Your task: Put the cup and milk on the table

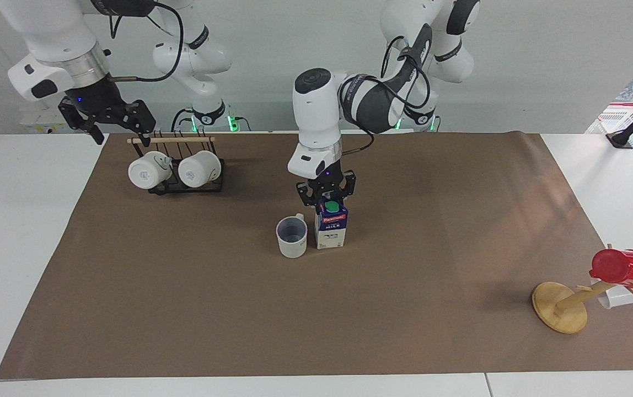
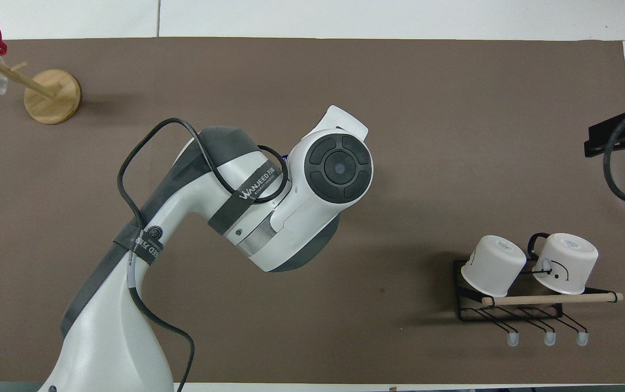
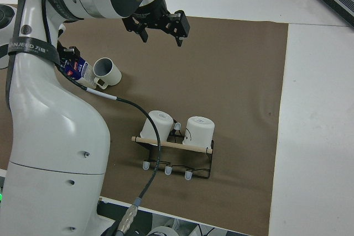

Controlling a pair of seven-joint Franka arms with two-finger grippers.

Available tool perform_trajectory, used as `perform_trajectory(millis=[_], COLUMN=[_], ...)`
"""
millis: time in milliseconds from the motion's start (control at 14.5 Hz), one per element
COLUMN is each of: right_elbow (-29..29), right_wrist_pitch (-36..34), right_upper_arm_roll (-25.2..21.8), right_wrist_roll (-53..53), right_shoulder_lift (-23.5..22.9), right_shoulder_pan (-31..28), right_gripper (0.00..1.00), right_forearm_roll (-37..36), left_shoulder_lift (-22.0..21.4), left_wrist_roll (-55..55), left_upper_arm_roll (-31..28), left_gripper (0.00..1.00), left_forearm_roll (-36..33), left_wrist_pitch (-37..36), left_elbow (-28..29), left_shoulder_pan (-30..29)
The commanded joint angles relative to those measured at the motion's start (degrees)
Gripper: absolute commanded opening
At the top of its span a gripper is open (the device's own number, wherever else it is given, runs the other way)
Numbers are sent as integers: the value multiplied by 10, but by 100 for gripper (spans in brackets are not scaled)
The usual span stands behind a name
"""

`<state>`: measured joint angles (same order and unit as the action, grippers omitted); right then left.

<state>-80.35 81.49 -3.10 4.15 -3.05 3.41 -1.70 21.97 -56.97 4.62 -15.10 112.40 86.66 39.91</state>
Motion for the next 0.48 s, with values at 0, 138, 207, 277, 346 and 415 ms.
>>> perform_trajectory(millis=[0,138,207,277,346,415], right_elbow=[7,7,7,7,7,6], right_wrist_pitch=[-3,-2,-3,-3,-3,-3], right_upper_arm_roll=[1,1,1,1,1,1], right_wrist_roll=[-8,-9,-9,-8,-6,-6], right_shoulder_lift=[-3,-3,-3,-3,-3,-3], right_shoulder_pan=[-3,-3,-3,-4,-4,-5], right_gripper=[100,100,100,100,100,100], right_forearm_roll=[-4,-3,-3,-4,-3,-3], left_shoulder_lift=[-24,-53,-66,-79,-92,-111], left_wrist_roll=[-8,-3,-2,8,35,67], left_upper_arm_roll=[-6,-6,-6,-7,-6,-6], left_gripper=[100,100,100,100,100,100], left_forearm_roll=[-12,-9,-3,5,16,37], left_wrist_pitch=[-1,-8,-21,-33,-45,-46], left_elbow=[10,10,11,11,19,34], left_shoulder_pan=[3,-11,-20,-27,-46,-65])
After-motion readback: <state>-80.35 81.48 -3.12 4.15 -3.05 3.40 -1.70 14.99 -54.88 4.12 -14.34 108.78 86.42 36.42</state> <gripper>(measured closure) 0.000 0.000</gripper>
